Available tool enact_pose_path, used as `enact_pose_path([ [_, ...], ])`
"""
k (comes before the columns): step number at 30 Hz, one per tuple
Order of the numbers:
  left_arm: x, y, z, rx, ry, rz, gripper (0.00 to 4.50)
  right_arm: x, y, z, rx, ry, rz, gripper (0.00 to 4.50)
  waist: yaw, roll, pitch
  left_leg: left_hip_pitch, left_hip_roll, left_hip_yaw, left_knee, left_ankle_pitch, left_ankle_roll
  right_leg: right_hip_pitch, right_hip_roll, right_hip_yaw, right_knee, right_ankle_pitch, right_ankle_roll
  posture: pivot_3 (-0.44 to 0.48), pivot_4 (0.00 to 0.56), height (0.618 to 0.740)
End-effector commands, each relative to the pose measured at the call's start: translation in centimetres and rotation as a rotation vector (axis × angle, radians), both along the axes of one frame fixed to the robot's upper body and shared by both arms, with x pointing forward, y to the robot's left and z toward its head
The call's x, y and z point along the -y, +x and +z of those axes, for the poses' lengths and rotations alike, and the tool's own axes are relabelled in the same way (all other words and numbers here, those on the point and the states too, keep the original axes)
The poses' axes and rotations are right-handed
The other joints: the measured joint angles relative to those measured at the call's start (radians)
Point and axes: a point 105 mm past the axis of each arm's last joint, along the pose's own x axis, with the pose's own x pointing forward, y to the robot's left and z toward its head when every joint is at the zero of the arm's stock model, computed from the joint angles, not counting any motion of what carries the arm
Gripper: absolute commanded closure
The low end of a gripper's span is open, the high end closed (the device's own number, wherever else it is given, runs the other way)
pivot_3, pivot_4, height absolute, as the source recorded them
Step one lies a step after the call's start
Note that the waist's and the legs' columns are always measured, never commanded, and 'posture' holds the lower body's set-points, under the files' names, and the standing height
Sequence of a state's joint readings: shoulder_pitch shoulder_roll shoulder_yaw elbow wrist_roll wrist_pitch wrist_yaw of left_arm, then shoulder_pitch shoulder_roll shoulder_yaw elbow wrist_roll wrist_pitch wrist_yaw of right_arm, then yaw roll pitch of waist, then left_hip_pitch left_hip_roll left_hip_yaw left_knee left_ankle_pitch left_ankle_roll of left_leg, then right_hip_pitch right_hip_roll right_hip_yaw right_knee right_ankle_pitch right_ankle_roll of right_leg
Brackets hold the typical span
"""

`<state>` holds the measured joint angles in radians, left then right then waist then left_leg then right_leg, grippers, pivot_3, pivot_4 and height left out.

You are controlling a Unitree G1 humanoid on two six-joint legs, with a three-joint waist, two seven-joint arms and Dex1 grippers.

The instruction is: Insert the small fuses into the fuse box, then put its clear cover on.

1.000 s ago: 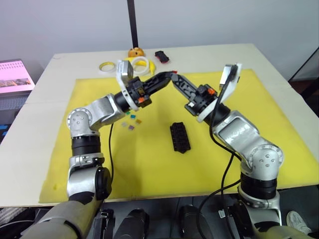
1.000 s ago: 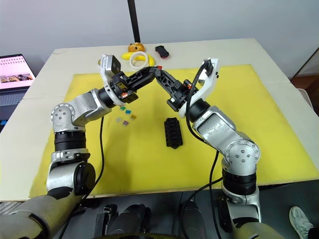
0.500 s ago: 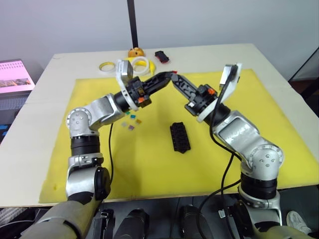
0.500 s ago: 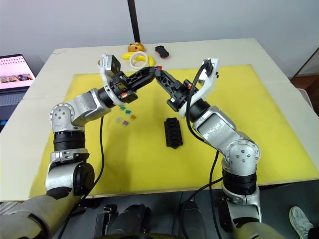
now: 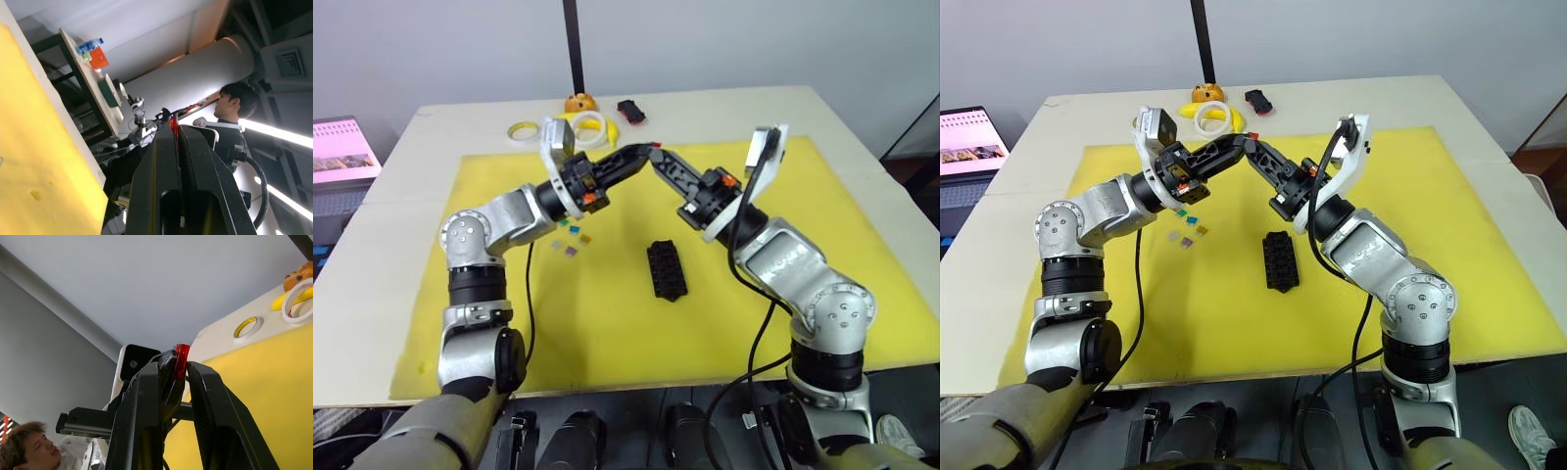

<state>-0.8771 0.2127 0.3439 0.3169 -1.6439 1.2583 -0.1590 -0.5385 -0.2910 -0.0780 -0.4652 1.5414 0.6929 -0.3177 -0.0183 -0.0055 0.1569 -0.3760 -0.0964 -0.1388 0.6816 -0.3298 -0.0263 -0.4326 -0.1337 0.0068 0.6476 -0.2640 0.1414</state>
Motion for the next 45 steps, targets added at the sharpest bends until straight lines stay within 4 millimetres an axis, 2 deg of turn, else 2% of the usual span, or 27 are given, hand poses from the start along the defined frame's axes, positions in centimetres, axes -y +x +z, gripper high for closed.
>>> enact_pose_path([
  [1, -0.60, -0.12, 0.77, 0.015, -0.032, -0.004, 4.50, 0.10, -0.97, 1.41, 0.070, 0.001, 0.014, 4.18, 0.000, 0.000, 0.000, 0.000, 0.000, 0.000, 0.000, 0.000, 0.000, 0.000, 0.000, 0.000, 0.000, 0.000, 0.000, 0.000, 0.150, 0.740],
  [12, -0.65, -0.21, 0.87, 0.013, -0.040, -0.012, 4.50, 0.07, -1.46, 1.65, 0.079, 0.009, 0.042, 4.18, 0.000, 0.000, 0.000, 0.000, 0.000, 0.000, 0.000, 0.000, 0.000, 0.000, 0.000, 0.000, 0.000, 0.000, 0.000, 0.000, 0.150, 0.740],
  [13, -0.63, -0.22, 0.88, 0.014, -0.041, -0.012, 4.50, 0.09, -1.44, 1.63, 0.080, 0.004, 0.040, 3.15, 0.000, 0.000, 0.000, 0.000, 0.000, 0.000, 0.000, 0.000, 0.000, 0.000, 0.000, 0.000, 0.000, 0.000, 0.000, 0.000, 0.150, 0.740],
  [15, -0.61, -0.24, 0.90, 0.014, -0.042, -0.013, 4.50, 0.17, -1.37, 1.50, 0.078, -0.010, 0.032, 2.40, 0.000, 0.000, 0.000, 0.000, 0.000, 0.000, 0.000, 0.000, 0.000, 0.000, 0.000, 0.000, 0.000, 0.000, 0.000, 0.000, 0.150, 0.740],
  [25, -0.44, -0.29, 0.94, 0.015, -0.044, -0.019, 4.50, 0.35, -1.03, 0.68, 0.056, -0.026, 0.016, 2.40, 0.000, 0.000, 0.000, 0.000, 0.000, 0.000, 0.000, 0.000, 0.000, 0.000, 0.000, 0.000, 0.000, 0.000, 0.000, 0.000, 0.150, 0.740],
  [45, -0.18, -0.42, 0.83, 0.017, -0.048, -0.022, 4.50, 0.03, -0.88, 1.29, 0.059, -0.008, 0.015, 2.40, 0.001, 0.000, 0.000, 0.000, 0.000, 0.000, 0.000, 0.000, 0.000, 0.000, 0.000, 0.000, 0.000, 0.000, 0.000, 0.000, 0.150, 0.740],
])
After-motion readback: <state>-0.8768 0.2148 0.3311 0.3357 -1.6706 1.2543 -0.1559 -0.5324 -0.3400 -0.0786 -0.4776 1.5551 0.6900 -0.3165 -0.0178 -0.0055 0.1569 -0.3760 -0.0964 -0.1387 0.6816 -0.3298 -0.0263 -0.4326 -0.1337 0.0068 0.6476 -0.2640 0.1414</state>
